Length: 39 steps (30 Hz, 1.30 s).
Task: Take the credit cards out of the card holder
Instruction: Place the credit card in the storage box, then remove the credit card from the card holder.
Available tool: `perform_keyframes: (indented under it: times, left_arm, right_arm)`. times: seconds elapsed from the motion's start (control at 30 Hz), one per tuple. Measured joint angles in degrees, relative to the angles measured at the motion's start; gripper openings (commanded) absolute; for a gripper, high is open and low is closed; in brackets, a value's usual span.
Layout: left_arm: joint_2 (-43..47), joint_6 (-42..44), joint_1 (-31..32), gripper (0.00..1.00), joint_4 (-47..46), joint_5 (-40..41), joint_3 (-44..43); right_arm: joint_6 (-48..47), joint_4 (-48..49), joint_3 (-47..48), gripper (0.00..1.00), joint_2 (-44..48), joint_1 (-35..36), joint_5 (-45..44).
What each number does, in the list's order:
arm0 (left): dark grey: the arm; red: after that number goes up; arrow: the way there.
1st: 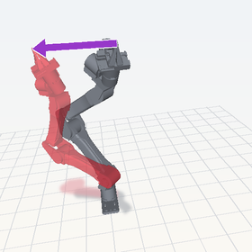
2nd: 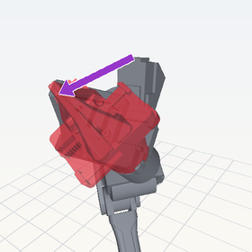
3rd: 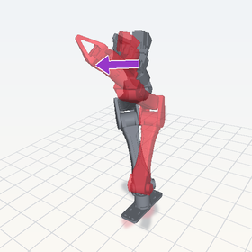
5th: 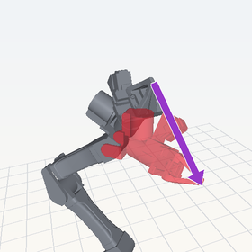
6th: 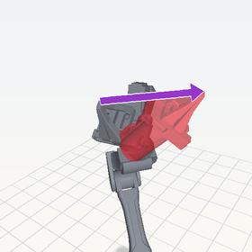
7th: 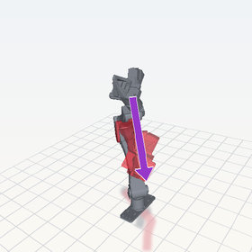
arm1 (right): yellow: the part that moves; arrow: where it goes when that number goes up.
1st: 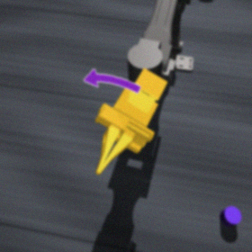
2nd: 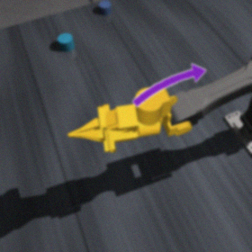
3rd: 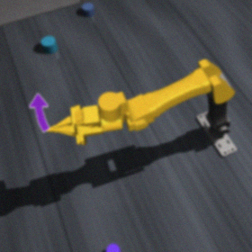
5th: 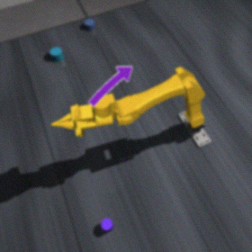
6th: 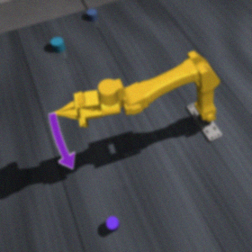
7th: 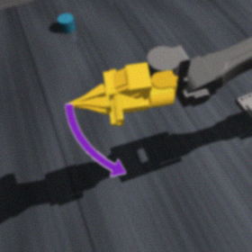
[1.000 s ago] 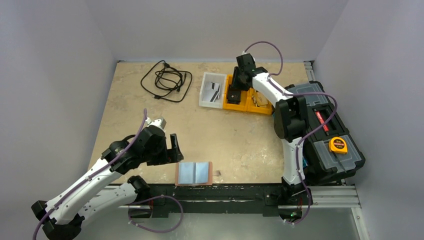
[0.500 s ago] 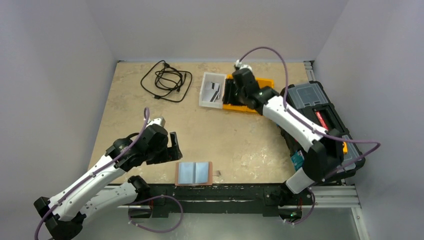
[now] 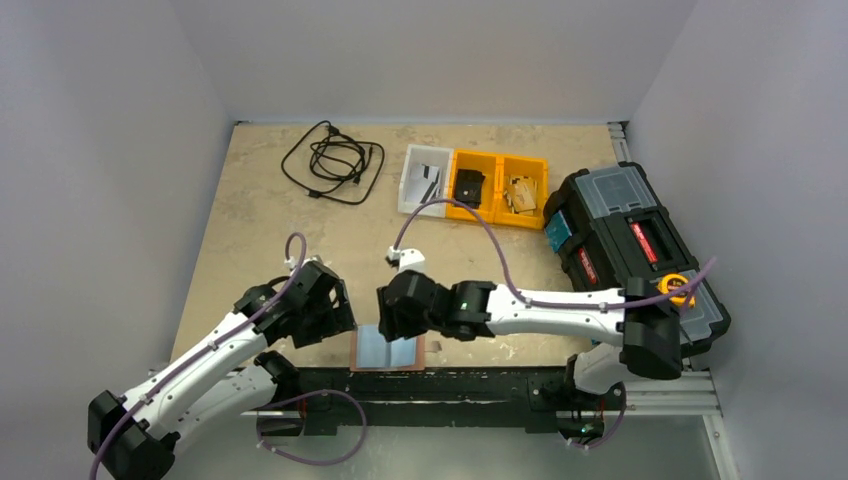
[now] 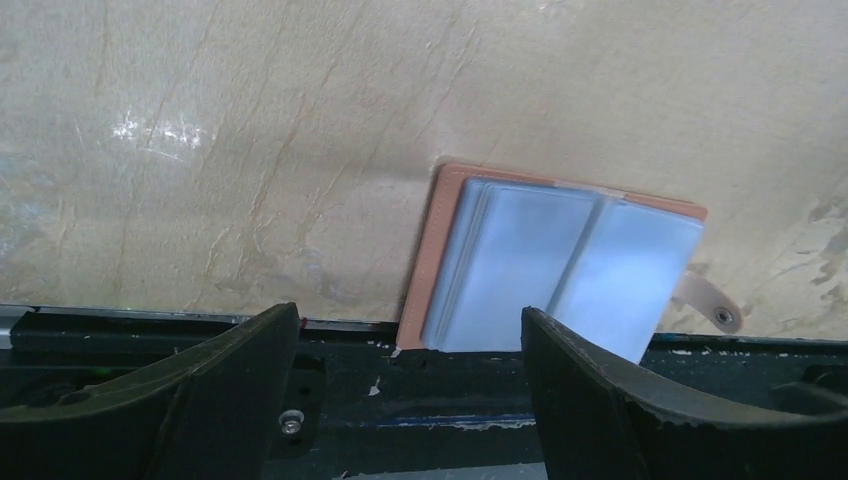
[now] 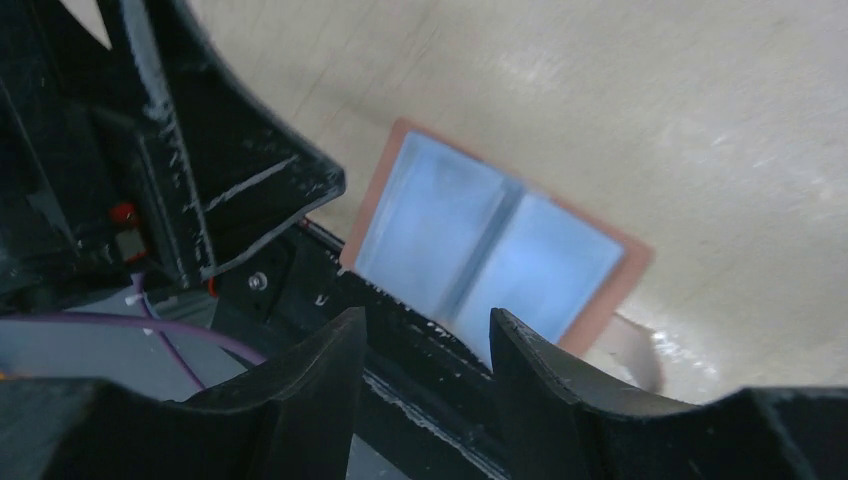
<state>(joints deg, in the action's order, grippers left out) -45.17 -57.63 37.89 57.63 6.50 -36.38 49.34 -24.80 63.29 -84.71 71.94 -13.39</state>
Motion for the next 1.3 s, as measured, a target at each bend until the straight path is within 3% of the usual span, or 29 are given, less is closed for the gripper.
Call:
perform_keyframes:
  times: [0.27,0.9,1.17,1.3]
  left_arm:
    - [1.0,-2.0,-2.9,0.79,-0.9,-0.3,3.5]
    - [-0.3,-1.8,-5.5,0.77,-1.5,-0.5,3.5]
    - [-1.0,-1.6,-5.5,0.68,-4.0,-2.3,4.2]
    - [-1.8,-1.3,-5.5,0.59,-5.8,-4.0,5.1]
  right_arm:
    - [5.3,1.7,2.2,0.51,-12.9,8.5,-2.2]
    - [6.1,0.3,7.3,0.54,-23.5,8.6,-3.9]
    - [6.3,4.5,3.5,0.27,-21.9,6.9,-2.8]
    - [6.3,9.0,-1.4,0.18,-19.2,5.0,-0.8]
